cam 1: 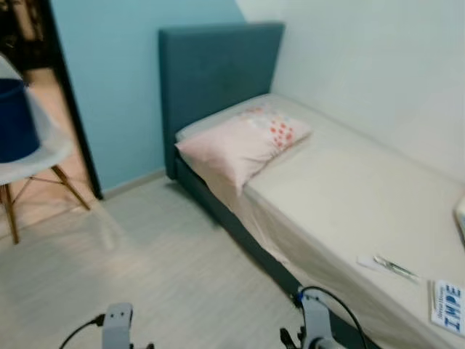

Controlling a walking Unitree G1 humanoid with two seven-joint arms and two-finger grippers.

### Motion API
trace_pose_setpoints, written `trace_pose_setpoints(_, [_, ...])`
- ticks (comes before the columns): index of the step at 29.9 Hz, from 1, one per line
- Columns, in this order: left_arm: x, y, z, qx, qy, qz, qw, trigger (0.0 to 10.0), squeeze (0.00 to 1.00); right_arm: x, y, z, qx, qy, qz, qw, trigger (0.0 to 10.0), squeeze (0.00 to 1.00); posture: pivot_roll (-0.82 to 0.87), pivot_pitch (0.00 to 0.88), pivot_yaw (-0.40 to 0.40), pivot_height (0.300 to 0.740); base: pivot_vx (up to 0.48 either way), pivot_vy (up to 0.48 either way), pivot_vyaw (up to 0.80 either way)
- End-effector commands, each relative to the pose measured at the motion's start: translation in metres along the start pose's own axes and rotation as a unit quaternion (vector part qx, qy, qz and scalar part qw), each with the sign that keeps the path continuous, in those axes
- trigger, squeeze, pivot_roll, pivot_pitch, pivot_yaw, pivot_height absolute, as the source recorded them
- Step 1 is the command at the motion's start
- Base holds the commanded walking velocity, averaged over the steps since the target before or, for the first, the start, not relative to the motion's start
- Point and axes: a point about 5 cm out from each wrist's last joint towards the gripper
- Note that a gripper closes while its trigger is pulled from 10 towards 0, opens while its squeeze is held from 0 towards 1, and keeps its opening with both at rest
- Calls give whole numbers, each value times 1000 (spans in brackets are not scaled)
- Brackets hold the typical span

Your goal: Clean up the room

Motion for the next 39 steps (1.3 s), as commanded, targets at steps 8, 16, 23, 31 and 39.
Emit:
trace_pose_setpoints(8, [-3, 5, 1, -11, -4, -4, 1000, 10000, 0, 7, -1, 1, -5, 8, 7, 1000, 10000, 0, -7, 0, -91, 740, 393, 0, 0])
trace_pose_setpoints(16, [0, 6, 1, -17, 1, -3, 1000, 10000, 0, 11, -5, 2, -2, 13, 10, 1000, 10000, 0, -4, 0, -89, 740, 393, 0, 0])
trace_pose_setpoints(23, [12, 9, 2, -29, 21, -9, 999, 10000, 0, 17, -2, 3, -6, 25, 31, 999, 10000, 0, -2, 0, -89, 740, 394, 0, 0])
trace_pose_setpoints(31, [21, 20, 5, -42, 35, -6, 998, 10000, 0, 22, 0, 3, -9, 33, 38, 999, 10000, 0, -8, 0, -90, 740, 395, 0, 0])
trace_pose_setpoints(39, [21, 26, 6, -51, 35, -2, 998, 10000, 0, 25, -1, 3, -9, 40, 40, 998, 10000, 0, -11, 0, -95, 740, 397, 0, 0])
Point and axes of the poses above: a point about 5 cm out from each wrist's last joint towards the gripper, its own z axis pointing out of the wrist towards the gripper, its own x axis along the axis of the wrist's last joint, y = z × x, and after that the axes turned 15 degrees about -z, right-handed
